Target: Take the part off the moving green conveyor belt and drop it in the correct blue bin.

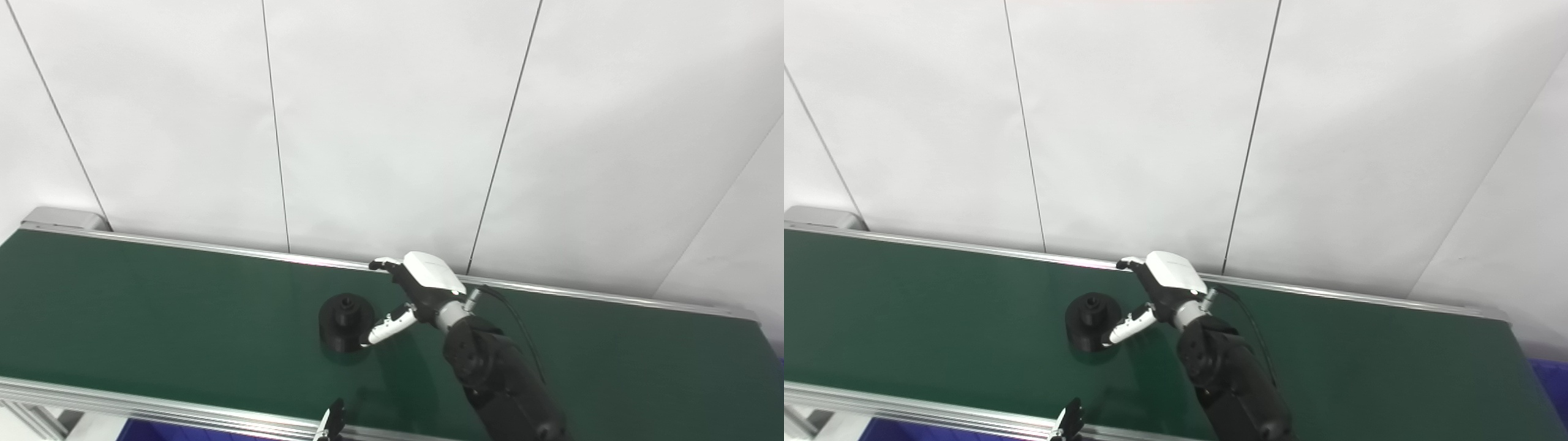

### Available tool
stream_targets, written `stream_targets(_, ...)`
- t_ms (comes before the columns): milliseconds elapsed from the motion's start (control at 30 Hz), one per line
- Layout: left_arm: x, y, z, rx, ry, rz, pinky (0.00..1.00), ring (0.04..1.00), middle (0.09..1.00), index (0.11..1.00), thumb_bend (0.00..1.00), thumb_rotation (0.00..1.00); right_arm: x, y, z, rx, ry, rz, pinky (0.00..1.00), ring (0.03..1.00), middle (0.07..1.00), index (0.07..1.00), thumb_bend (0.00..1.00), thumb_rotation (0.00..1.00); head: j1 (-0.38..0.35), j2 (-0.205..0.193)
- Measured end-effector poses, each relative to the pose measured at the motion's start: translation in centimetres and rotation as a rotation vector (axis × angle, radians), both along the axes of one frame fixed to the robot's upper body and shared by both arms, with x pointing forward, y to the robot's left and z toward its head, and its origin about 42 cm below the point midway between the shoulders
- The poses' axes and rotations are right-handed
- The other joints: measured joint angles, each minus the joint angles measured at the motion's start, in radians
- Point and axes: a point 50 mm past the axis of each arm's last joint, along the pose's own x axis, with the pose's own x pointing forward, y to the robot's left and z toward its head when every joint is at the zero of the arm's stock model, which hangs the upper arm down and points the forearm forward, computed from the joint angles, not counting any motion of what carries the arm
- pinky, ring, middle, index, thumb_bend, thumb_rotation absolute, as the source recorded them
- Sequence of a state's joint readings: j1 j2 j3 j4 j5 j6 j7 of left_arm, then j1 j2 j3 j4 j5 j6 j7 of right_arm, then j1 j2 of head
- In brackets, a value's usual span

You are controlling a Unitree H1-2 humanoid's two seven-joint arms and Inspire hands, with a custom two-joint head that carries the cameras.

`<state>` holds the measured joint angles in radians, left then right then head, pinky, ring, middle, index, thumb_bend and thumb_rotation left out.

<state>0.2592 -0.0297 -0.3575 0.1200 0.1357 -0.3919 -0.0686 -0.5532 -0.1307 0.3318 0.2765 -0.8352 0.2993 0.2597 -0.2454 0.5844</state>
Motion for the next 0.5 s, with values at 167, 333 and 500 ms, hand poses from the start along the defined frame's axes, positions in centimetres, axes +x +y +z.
stream_targets(167,0.0,0.0,0.0,0.000,-0.001,-0.004,1.00,1.000,1.000,1.000,0.83,0.91,0.6,1.4,0.0,-0.017,-0.001,0.023,0.59,0.783,0.881,0.855,1.00,0.31,0.000,0.003)
stream_targets(333,0.0,-0.1,0.1,0.002,-0.011,-0.006,1.00,1.000,1.000,1.000,0.82,0.91,0.5,2.2,-0.8,-0.055,0.015,0.048,0.61,0.790,0.886,0.852,1.00,0.30,0.000,0.003)
stream_targets(500,0.0,-0.1,0.2,-0.003,-0.024,-0.011,0.99,1.000,1.000,1.000,0.82,0.91,0.7,2.6,-1.7,-0.125,0.021,0.065,0.56,0.751,0.857,0.824,1.00,0.26,0.000,0.011)
